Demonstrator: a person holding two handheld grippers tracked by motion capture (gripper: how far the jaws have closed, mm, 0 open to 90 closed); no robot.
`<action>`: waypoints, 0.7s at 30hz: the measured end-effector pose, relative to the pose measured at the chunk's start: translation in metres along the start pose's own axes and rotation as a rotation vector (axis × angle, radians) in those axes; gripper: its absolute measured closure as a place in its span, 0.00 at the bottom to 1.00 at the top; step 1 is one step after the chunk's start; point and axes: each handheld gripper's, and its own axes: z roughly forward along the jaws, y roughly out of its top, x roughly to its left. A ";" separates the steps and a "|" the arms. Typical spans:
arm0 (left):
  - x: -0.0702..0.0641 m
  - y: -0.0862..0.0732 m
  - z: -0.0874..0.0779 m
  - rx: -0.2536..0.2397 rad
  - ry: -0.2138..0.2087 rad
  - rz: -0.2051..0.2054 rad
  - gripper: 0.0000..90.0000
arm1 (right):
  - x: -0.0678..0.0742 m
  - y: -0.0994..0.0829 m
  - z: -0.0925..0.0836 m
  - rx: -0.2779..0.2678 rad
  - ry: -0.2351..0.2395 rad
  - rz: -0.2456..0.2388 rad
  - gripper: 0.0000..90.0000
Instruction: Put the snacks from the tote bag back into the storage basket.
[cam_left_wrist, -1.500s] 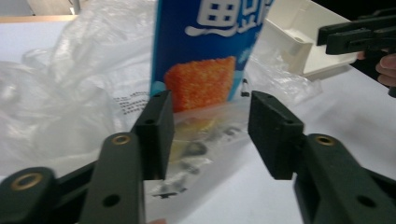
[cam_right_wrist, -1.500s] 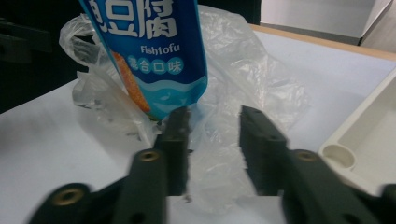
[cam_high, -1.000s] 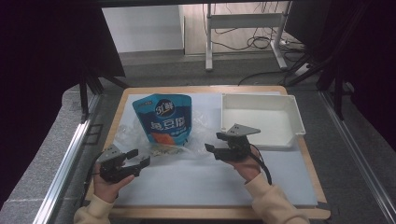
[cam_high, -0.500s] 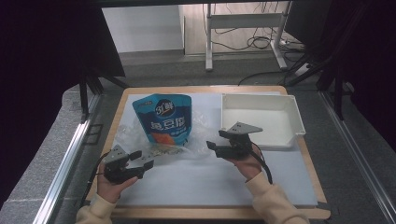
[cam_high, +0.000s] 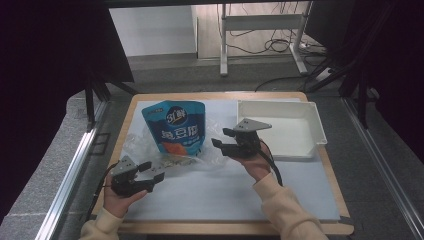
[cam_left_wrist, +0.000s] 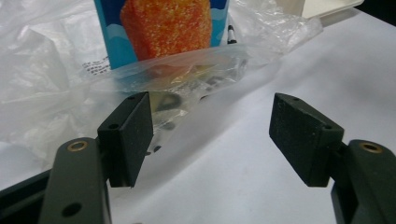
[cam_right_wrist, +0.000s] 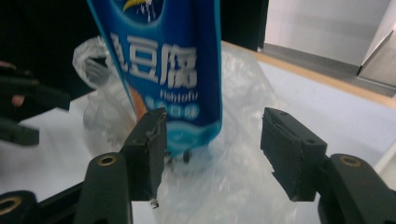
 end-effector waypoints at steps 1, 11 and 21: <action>0.000 0.000 0.000 0.001 0.000 0.001 0.34 | -0.002 0.005 0.002 -0.006 0.003 0.002 0.47; -0.002 -0.001 0.003 0.012 0.007 0.004 0.34 | -0.012 0.031 0.015 -0.039 0.001 0.016 0.50; -0.003 -0.001 0.002 0.010 0.010 0.006 0.34 | -0.010 0.050 0.033 -0.064 0.042 0.008 0.56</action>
